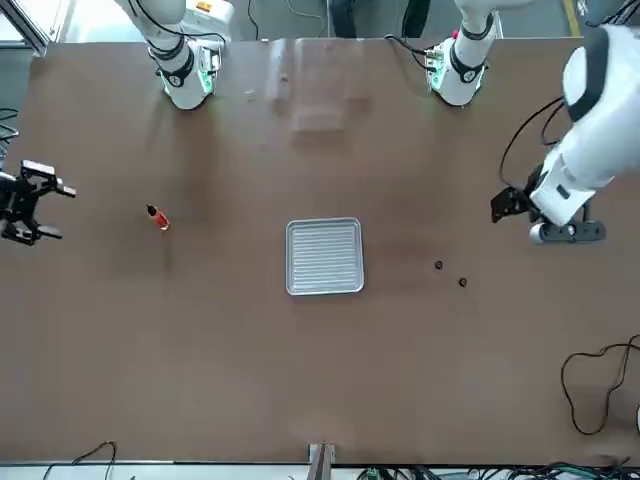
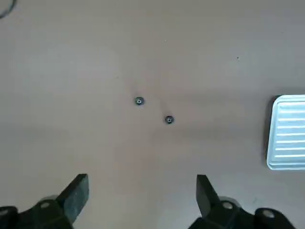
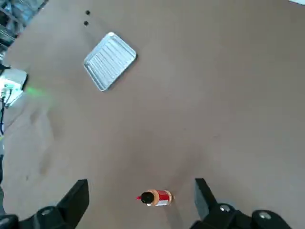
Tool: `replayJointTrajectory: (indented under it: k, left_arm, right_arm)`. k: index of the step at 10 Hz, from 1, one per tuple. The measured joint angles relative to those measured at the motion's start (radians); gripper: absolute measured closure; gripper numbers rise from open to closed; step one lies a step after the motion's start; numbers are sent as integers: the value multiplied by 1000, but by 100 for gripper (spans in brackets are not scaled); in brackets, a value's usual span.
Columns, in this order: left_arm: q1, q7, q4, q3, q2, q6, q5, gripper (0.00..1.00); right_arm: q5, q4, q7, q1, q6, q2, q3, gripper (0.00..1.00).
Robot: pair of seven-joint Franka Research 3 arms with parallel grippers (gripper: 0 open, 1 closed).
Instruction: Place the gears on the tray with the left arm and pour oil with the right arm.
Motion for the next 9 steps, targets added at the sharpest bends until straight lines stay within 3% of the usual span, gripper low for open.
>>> replayJointTrajectory:
  k: [2,4,7,9]
  left_arm:
    - [-3,-124,-48,-74,45,48,65,1]
    - [-5,-177,-53,-101,107,98,86,1]
    - [1,-177,-85,-100,200,263,88,1]
    - [-1,-177,-179,-102,236,436,88,1]
  right_arm:
    - [53,-101,-148,-39,2,6,0,2]
    - [122,-183,-400,-71,8,30,0,2]
    - [205,-222,-742,-106,17,183,0,2]
    - [240,-226,-932,-138,-3,286,0,3]
